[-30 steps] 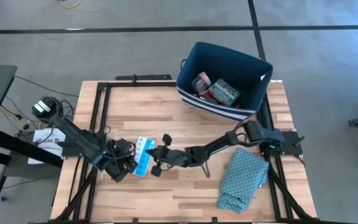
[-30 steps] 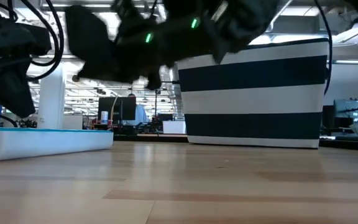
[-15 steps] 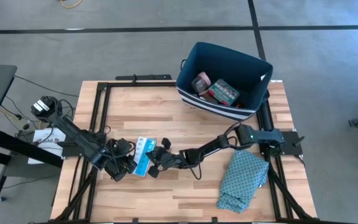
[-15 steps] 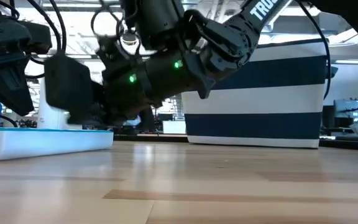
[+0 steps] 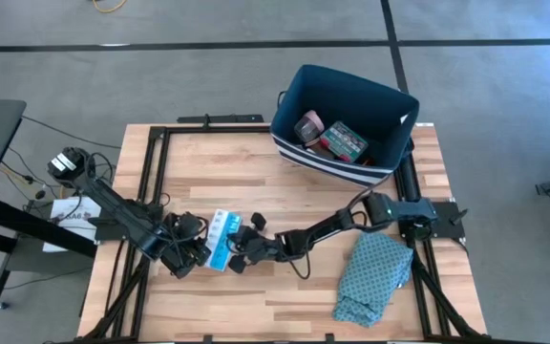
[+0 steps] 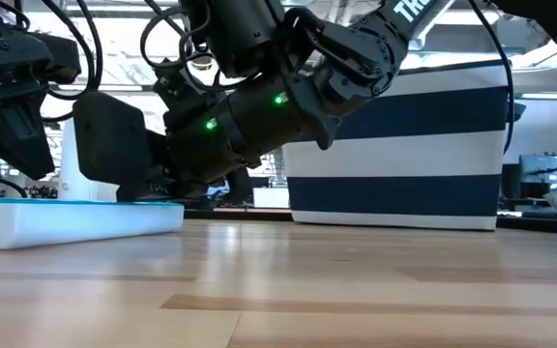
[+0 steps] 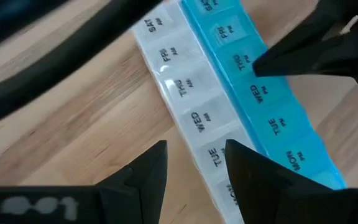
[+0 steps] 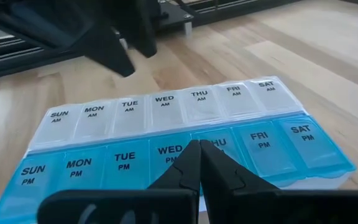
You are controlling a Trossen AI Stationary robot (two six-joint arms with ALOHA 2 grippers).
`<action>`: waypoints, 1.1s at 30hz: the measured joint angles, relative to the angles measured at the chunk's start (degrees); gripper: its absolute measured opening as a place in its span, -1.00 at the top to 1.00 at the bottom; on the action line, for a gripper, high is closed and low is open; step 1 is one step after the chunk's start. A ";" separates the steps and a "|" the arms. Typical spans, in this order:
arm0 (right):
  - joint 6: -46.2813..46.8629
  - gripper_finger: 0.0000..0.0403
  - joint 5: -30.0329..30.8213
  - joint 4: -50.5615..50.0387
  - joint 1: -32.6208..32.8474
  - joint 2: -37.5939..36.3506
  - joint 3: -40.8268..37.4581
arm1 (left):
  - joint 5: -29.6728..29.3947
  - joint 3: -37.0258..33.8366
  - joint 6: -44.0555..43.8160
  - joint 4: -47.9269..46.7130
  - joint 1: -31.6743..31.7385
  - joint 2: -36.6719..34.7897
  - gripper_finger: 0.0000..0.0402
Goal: Pick & place medical supplies in basket/bin
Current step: Put the white pill organizer into the white bin
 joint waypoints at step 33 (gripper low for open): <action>0.65 1.00 1.15 -5.73 4.33 -2.86 -0.29 | -0.30 -0.13 1.38 0.84 0.00 0.02 0.25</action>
